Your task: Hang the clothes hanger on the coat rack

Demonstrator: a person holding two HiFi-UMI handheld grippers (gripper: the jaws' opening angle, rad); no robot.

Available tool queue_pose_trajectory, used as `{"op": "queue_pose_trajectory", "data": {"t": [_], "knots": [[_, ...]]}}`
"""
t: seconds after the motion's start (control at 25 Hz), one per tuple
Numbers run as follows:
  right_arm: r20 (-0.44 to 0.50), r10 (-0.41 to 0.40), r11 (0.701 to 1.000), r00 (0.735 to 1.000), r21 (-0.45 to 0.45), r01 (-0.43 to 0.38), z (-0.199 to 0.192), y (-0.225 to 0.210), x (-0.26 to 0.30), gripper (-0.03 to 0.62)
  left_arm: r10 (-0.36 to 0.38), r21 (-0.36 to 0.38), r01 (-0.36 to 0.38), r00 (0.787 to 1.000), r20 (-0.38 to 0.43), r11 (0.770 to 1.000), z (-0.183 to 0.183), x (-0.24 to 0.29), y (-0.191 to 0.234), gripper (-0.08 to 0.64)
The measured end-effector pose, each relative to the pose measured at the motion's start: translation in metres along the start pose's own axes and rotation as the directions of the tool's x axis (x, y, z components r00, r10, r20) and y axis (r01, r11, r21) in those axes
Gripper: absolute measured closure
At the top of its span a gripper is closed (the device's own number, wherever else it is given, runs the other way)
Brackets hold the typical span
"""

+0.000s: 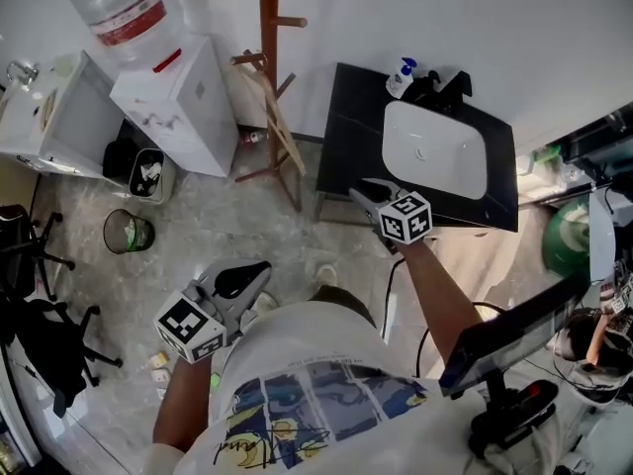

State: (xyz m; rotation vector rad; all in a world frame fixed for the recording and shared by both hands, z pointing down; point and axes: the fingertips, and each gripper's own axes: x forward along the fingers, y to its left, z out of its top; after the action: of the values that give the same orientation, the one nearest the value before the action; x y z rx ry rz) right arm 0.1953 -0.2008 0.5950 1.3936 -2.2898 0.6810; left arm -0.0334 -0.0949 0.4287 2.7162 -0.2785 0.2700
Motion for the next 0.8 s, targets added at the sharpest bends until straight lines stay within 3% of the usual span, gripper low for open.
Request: {"op": "queue_pose_trajectory", "data": {"t": [0.4,0.64,0.8], "knots": [[0.095,-0.006,0.999,0.995,-0.047,0.010,0.015,0.127,-0.057,0.584,-0.064,0.040,0.065,0.998,-0.012,0.997,-0.022,-0.039,-0.011,0.557],[0.148,-0.004,0.996,0.989,-0.092,0.018,0.026,0.197,-0.081,0.591,-0.103,0.054,0.104,0.995,-0.016,0.993,-0.032,-0.057,-0.017,0.557],[0.138,0.068,0.988,0.988,-0.145,-0.048,0.035,0.239,-0.087,0.591,-0.093,0.061,0.093,0.996,-0.011,0.994,-0.029,-0.070,-0.019,0.557]]}}
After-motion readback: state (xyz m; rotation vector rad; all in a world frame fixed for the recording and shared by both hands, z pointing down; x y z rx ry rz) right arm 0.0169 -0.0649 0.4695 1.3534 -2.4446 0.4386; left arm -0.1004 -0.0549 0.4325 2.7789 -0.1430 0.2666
